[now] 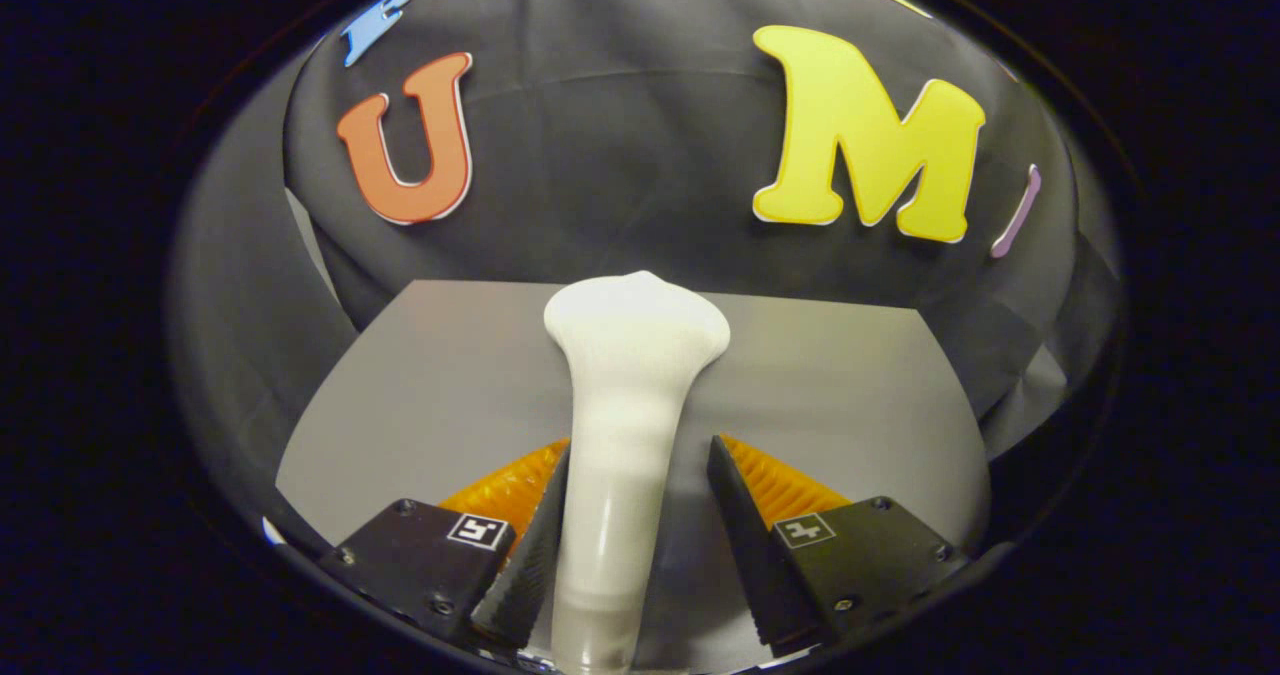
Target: Iron the clothes twice with a garment steamer, once on the left side and once on the right side.
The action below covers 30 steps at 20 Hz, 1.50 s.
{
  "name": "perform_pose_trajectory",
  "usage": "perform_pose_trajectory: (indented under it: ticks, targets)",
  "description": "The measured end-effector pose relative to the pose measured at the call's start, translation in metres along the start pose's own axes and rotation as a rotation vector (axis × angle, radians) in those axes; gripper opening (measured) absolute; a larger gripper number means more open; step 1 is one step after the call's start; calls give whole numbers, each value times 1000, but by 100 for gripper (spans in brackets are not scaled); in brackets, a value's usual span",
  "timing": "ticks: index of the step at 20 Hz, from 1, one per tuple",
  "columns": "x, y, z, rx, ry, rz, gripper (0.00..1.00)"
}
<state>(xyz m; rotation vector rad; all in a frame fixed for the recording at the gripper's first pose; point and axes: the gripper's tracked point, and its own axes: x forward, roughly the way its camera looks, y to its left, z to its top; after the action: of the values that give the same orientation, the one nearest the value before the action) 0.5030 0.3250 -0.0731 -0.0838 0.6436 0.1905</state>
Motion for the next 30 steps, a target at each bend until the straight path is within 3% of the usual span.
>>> perform_pose_trajectory:
  ticks: [4,11,15,21,30]
  targets:
    - [2,7,-5,-21,48,-2,54]
    - [-2,11,-3,61,72,47,40]
    - [-26,4,15,55,-6,80,38]
    - [-106,1,28,42,-196,145,37]
    - [-234,-46,-1,139,-404,248,37]
